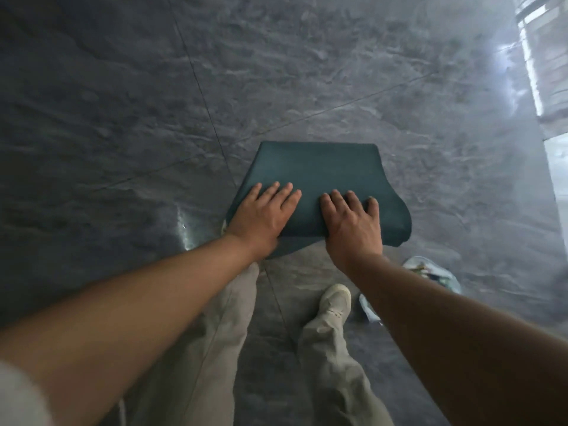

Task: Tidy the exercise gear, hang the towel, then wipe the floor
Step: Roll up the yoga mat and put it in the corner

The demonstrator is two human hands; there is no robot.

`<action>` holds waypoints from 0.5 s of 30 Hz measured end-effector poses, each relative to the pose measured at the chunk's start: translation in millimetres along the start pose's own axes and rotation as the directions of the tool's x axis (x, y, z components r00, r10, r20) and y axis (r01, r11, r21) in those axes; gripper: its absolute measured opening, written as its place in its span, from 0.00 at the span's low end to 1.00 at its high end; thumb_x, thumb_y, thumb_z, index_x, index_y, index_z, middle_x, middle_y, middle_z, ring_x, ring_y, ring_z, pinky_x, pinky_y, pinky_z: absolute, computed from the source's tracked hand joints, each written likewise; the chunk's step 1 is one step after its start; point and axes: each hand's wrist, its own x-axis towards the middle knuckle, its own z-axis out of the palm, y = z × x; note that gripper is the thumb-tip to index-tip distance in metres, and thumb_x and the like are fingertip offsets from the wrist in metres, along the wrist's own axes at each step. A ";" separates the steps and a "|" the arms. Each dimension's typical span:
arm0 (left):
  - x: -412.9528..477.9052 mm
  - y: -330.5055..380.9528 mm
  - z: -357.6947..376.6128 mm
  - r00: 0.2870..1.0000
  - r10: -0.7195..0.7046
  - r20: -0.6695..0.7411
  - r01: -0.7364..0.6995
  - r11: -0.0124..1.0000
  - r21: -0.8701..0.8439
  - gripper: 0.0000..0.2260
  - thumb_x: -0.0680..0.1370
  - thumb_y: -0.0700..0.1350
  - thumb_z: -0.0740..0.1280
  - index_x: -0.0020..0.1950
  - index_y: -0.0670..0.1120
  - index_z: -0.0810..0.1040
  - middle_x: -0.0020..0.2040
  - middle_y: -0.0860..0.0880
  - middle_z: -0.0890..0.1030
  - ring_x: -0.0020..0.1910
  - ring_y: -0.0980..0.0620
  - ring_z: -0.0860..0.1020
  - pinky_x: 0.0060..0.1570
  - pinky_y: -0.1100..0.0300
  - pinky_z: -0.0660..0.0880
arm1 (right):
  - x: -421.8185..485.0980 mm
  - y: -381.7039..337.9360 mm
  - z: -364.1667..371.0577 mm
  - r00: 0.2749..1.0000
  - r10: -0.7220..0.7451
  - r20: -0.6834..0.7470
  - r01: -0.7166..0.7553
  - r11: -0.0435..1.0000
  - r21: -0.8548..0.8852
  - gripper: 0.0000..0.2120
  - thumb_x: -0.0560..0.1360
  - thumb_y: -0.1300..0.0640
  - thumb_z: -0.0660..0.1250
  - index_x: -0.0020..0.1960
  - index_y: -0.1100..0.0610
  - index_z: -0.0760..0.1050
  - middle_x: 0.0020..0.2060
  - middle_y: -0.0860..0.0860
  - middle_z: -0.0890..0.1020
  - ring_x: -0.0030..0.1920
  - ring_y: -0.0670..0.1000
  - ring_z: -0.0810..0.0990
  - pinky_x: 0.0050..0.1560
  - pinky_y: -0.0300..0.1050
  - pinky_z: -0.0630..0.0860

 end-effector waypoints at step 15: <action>-185.8 49.2 -257.9 0.859 0.440 -0.264 -0.441 0.896 0.060 0.34 0.67 0.45 0.73 0.73 0.43 0.72 0.71 0.43 0.74 0.68 0.41 0.75 0.66 0.41 0.71 | -257.3 -40.2 -248.2 0.876 0.465 -0.127 -0.447 0.883 0.145 0.28 0.68 0.61 0.69 0.69 0.57 0.71 0.68 0.57 0.75 0.69 0.63 0.72 0.66 0.66 0.64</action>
